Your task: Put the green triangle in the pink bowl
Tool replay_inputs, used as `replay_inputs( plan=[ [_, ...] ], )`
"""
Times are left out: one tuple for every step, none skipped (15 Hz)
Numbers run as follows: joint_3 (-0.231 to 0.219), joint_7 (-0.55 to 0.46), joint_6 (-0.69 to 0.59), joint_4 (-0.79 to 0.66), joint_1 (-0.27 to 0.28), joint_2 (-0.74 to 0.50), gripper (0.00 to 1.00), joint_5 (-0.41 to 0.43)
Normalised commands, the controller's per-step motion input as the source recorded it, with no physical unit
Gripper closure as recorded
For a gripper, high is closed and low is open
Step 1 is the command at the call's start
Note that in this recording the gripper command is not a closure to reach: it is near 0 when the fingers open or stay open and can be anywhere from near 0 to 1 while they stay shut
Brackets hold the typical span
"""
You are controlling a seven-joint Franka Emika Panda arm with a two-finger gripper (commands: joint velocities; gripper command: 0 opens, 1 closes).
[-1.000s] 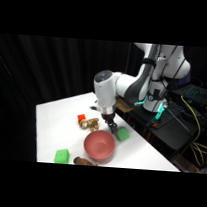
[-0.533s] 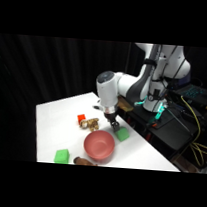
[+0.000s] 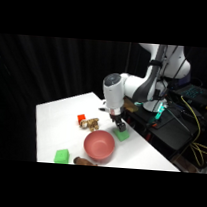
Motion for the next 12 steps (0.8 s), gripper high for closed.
replay_inputs(
  plan=[
    [0.047,-0.01,0.04,-0.11,0.065,-0.05,0.0,0.011],
    [0.048,-0.04,0.05,-0.11,0.052,-0.05,0.0,0.03],
    [0.048,-0.08,0.06,-0.08,0.032,-0.01,0.0,0.059],
    [0.048,-0.13,0.06,-0.04,0.008,0.03,0.0,0.099],
    [0.04,-0.17,0.08,-0.01,-0.018,0.07,0.0,0.13],
    [0.019,-0.2,0.11,0.03,-0.042,0.11,0.0,0.132],
    [0.035,-0.28,0.13,0.06,-0.078,0.13,0.0,0.184],
    [0.022,-0.27,0.18,0.01,-0.081,0.12,0.0,0.159],
    [0.017,-0.27,0.18,0.04,-0.09,0.13,0.0,0.163],
    [0.014,-0.28,0.18,0.07,-0.099,0.16,0.0,0.172],
    [0.025,-0.29,0.17,0.09,-0.105,0.17,0.0,0.191],
    [0.045,-0.3,0.19,0.03,-0.113,0.12,0.0,0.223]
  ],
)
